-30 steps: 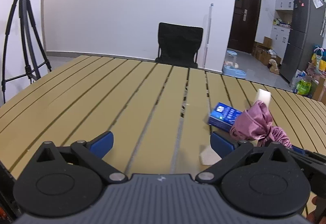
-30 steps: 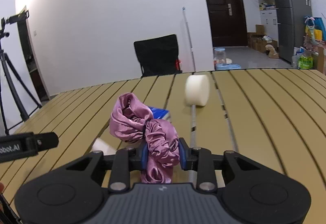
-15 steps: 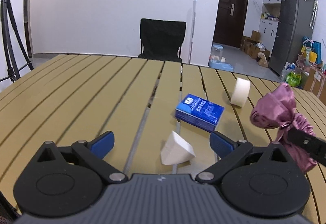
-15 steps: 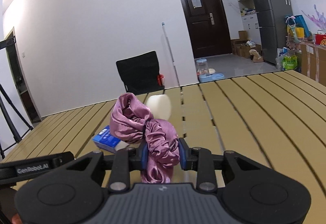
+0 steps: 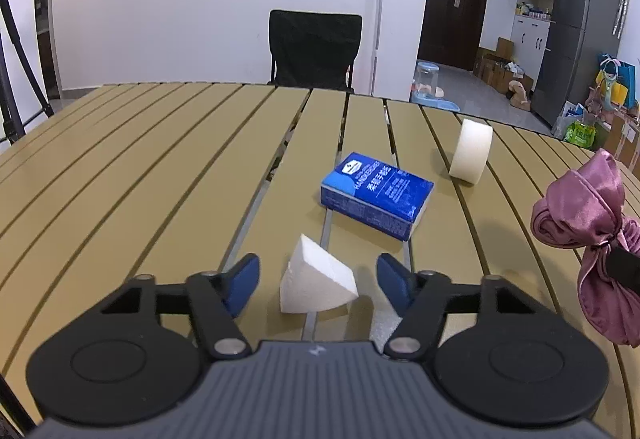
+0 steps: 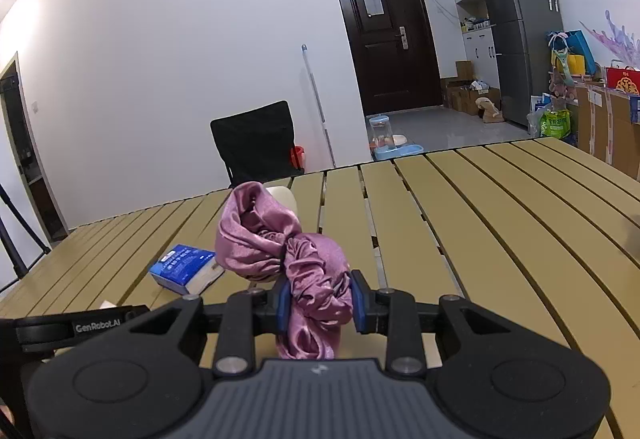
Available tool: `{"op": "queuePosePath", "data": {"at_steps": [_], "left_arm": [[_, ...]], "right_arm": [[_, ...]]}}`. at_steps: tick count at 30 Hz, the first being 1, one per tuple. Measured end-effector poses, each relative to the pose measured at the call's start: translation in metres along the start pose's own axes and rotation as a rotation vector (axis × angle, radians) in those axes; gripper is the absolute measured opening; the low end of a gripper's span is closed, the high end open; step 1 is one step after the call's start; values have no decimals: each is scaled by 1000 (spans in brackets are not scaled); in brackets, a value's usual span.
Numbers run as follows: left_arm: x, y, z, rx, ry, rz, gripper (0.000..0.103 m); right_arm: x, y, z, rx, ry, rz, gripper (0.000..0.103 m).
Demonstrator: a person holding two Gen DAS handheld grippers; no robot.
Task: Collect trash
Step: 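Grasp the white triangular foam piece with the left gripper, then carry the foam piece with the left gripper to the black bin while the right carries the scrunchie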
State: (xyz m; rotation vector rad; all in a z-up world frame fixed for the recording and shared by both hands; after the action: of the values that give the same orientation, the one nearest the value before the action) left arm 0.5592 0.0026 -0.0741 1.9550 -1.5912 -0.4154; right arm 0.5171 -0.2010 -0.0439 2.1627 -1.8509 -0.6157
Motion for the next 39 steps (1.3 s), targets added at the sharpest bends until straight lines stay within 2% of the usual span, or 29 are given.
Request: {"op": "queuePosePath", "data": {"at_steps": [2, 3, 8, 14, 23, 39], "left_arm": [[-1, -3, 2, -11, 8, -2, 47], [-1, -5, 4, -19, 12, 3, 43], [-1, -4, 6, -17, 14, 3, 35], [0, 1, 5, -8, 1, 7, 33], [-1, 22, 1, 46, -21, 7, 33], [-14, 93, 1, 143, -10, 54, 33]], "right_arm": [[0, 0, 0, -2, 2, 0, 29], [0, 0, 0, -3, 2, 0, 29], [-2, 1, 0, -4, 6, -3, 29], [-3, 1, 0, -9, 8, -7, 29], [-2, 10, -1, -5, 7, -22, 29], [-7, 52, 5, 41, 16, -51, 29]]}}
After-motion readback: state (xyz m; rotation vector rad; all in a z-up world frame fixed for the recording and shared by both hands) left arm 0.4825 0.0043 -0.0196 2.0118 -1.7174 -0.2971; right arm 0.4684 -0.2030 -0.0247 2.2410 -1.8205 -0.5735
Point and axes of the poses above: each gripper's, at about its wrist camera, not at the fingertips, and y roughly against the way its jaws point, x to its right, z to its underside, the point moved 10 cm from there along -y, roughly the way its jaws point, and after that the axes turned 4 degrees about y, right-handed, at the moved point
